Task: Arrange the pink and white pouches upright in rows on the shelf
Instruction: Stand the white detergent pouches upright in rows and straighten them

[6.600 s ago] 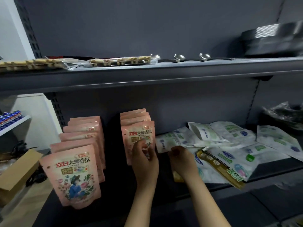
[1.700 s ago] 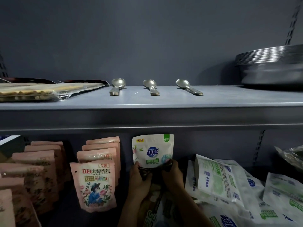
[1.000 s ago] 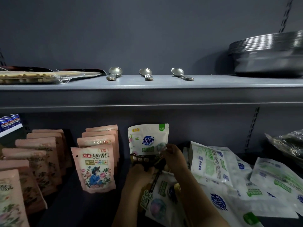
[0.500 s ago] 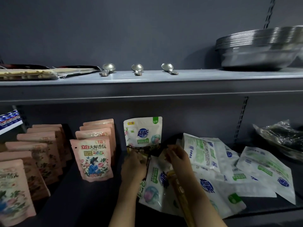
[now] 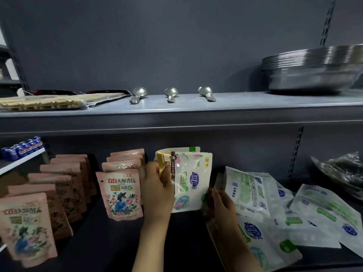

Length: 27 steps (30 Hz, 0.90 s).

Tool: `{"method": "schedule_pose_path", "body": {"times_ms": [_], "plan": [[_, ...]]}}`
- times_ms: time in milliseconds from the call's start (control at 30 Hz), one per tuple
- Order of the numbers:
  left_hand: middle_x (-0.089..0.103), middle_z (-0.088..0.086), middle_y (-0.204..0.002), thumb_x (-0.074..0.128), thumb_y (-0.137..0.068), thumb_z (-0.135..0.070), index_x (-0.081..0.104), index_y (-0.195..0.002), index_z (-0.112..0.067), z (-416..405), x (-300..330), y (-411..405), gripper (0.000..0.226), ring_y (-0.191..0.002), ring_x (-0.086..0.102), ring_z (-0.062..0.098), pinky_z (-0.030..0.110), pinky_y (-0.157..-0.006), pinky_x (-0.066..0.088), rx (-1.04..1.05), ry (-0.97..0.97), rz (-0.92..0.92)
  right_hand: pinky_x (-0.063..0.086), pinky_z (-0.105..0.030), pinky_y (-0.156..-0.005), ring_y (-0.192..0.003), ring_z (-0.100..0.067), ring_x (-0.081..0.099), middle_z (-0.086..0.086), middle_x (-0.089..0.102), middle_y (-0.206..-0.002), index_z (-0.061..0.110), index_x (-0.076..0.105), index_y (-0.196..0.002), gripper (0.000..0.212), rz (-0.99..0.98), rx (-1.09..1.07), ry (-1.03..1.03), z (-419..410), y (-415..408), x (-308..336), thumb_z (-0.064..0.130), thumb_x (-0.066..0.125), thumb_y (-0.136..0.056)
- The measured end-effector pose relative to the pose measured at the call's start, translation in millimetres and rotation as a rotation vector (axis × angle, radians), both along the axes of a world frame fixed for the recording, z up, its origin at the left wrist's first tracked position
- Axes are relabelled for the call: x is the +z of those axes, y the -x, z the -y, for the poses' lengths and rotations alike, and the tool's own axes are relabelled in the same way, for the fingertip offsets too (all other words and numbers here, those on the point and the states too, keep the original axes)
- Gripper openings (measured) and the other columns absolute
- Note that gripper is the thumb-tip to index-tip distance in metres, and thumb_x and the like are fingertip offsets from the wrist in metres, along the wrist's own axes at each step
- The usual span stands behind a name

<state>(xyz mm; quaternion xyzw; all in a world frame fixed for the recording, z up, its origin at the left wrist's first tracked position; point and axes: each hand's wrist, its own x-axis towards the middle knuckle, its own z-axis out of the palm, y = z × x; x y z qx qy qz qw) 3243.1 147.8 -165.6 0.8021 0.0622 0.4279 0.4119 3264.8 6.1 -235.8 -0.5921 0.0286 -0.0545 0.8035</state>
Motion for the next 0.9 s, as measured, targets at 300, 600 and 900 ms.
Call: {"method": "schedule_pose_path", "body": {"times_ms": [300, 600, 900], "plan": [[0.054, 0.013, -0.089, 0.049, -0.094, -0.023, 0.042, -0.088, -0.011, 21.1, -18.3, -5.2, 0.016, -0.078, 0.055, 0.022, 0.021, -0.064, 0.04, -0.007, 0.471, 0.074, 0.057, -0.033, -0.063, -0.092, -0.023, 0.067, -0.012, 0.06, -0.119, 0.028, 0.042, -0.123, 0.033, 0.012, 0.13, -0.174, -2.0, 4.9, 5.7, 0.038, 0.051, -0.093], [0.065, 0.007, -0.101, 0.054, -0.092, -0.031, 0.051, -0.105, -0.013, 43.5, -28.5, -9.7, 0.023, -0.095, 0.065, 0.022, 0.043, -0.084, 0.053, -0.168, 0.965, 0.055, 0.053, -0.041, -0.091, -0.113, -0.029, 0.063, -0.011, 0.065, -0.123, 0.018, 0.046, -0.131, 0.052, 0.159, 0.401, -0.379, -17.6, 12.3, 18.3, 0.001, 0.06, -0.084], [0.052, 0.002, -0.11, 0.065, -0.085, -0.014, 0.038, -0.127, -0.008, 12.0, -24.3, 1.9, 0.05, -0.091, 0.054, 0.006, 0.012, -0.076, 0.04, -0.147, 0.633, -0.033, 0.056, -0.044, -0.087, -0.103, -0.025, 0.068, -0.005, 0.07, -0.114, 0.022, 0.046, -0.127, 0.048, 0.139, 0.273, -0.171, 10.1, 13.5, 25.3, 0.005, 0.062, -0.085]]}}
